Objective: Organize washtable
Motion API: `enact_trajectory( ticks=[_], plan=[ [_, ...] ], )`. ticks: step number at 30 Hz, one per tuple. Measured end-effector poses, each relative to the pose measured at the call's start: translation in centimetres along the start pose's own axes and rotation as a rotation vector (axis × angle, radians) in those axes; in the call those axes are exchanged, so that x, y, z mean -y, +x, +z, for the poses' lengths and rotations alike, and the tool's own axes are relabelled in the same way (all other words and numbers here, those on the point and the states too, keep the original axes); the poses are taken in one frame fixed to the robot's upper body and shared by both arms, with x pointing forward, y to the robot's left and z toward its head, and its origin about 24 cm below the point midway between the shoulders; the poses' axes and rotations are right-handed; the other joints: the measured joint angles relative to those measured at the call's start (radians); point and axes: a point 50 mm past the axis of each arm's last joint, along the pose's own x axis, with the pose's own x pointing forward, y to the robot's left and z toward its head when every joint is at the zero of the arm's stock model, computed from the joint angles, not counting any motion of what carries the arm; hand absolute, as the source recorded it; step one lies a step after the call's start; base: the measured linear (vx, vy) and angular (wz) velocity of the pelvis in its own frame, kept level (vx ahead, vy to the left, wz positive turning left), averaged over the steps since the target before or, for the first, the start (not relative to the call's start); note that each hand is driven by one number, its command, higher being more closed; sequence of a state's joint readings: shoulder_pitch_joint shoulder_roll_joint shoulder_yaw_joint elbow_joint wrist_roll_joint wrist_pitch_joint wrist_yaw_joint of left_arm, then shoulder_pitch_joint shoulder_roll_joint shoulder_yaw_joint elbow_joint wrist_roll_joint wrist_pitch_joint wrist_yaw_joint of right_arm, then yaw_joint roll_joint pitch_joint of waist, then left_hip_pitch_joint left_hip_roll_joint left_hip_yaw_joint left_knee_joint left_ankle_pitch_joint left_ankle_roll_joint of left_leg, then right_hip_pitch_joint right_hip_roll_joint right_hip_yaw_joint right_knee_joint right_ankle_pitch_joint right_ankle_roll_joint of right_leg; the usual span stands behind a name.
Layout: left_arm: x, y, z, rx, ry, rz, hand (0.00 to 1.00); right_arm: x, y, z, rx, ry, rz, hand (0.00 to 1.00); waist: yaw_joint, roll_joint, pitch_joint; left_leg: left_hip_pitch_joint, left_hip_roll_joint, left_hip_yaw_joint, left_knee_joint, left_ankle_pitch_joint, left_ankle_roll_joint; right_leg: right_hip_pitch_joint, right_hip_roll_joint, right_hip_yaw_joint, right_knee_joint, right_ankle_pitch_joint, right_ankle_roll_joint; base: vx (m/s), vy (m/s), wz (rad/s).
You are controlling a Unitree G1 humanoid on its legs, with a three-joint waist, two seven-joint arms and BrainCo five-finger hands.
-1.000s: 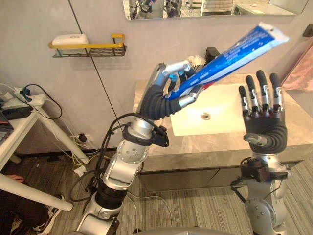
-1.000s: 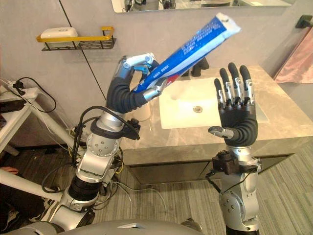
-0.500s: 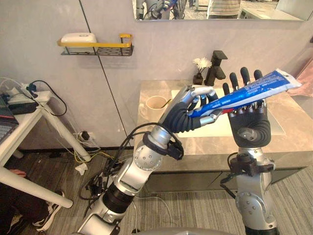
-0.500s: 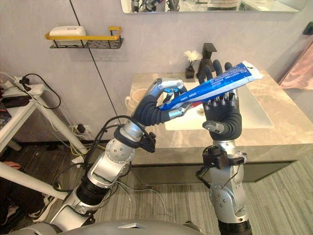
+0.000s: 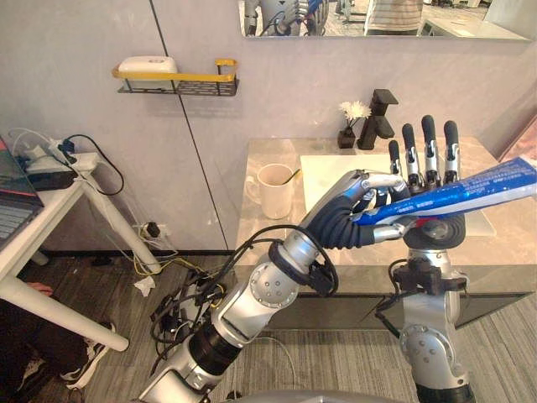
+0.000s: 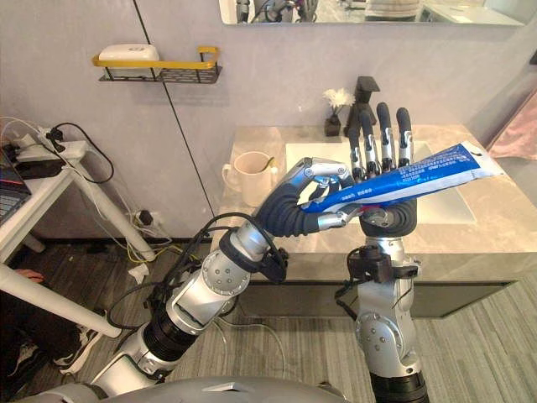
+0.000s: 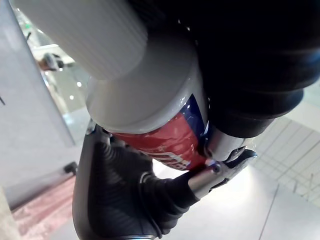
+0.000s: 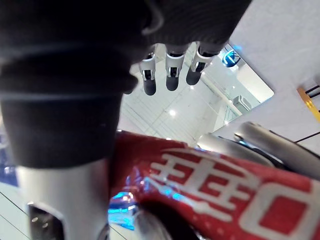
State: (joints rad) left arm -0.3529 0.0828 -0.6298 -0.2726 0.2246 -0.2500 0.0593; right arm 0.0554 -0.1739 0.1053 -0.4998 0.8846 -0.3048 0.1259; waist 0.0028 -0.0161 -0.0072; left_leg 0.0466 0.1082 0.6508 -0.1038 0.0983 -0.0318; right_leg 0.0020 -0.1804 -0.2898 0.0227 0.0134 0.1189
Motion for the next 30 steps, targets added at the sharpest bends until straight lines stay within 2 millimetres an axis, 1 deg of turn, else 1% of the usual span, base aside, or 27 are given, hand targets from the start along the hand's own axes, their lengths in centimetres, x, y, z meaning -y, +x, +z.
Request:
enact_trajectory(
  ticks=[7, 8, 14, 20, 24, 30],
  plan=[
    [0.8, -0.1, -0.4, -0.018, -0.042, -0.024, 1.0, 0.0, 0.0, 0.0, 0.009, 0.013, -0.017, 0.0, 0.005, -0.012, -0.011, -0.002, 0.0, -0.001, 0.0, 0.001, -0.001, 0.0, 0.0, -0.001, -0.001, 0.0, 0.0, 0.0, 0.0, 0.0],
    [1.0, -0.2, -0.5, -0.02, -0.057, -0.024, 1.0, 0.0, 0.0, 0.0, 0.012, 0.02, -0.024, 1.0, 0.005, -0.014, -0.012, -0.002, 0.0, -0.001, 0.0, 0.001, -0.001, 0.0, 0.0, -0.001, -0.001, 0.0, 0.0, 0.0, 0.0, 0.0],
    [1.1, -0.2, -0.8, -0.036, -0.088, -0.009, 1.0, -0.1, 0.0, -0.2, 0.021, 0.042, -0.03, 1.0, 0.005, -0.016, -0.013, -0.003, 0.0, -0.001, 0.0, 0.001, -0.001, -0.001, 0.0, -0.001, -0.001, 0.0, 0.0, 0.0, 0.0, 0.0],
    [1.6, -0.2, -1.4, -0.058, -0.124, -0.012, 1.0, -0.2, 0.0, -0.1, 0.032, 0.043, -0.03, 1.0, 0.005, -0.016, -0.013, -0.003, 0.0, -0.001, 0.0, 0.001, -0.001, -0.001, 0.0, -0.001, -0.001, 0.0, 0.0, 0.0, 0.0, 0.0],
    [1.9, -0.1, -1.3, -0.057, -0.137, -0.014, 1.0, -0.4, 0.6, 0.1, 0.052, 0.047, -0.008, 1.0, 0.005, -0.016, -0.013, -0.004, 0.0, -0.001, 0.0, 0.001, -0.001, -0.002, 0.0, -0.001, -0.001, 0.0, 0.0, 0.0, 0.0, 0.0],
    [2.1, -0.2, -1.6, -0.071, -0.152, -0.012, 1.0, -0.5, 0.7, 0.1, 0.051, 0.048, -0.004, 1.0, 0.005, -0.016, -0.013, -0.005, 0.0, -0.001, 0.0, 0.001, -0.001, -0.002, -0.001, 0.0, -0.001, 0.0, 0.0, 0.0, 0.0, 0.0]
  ],
)
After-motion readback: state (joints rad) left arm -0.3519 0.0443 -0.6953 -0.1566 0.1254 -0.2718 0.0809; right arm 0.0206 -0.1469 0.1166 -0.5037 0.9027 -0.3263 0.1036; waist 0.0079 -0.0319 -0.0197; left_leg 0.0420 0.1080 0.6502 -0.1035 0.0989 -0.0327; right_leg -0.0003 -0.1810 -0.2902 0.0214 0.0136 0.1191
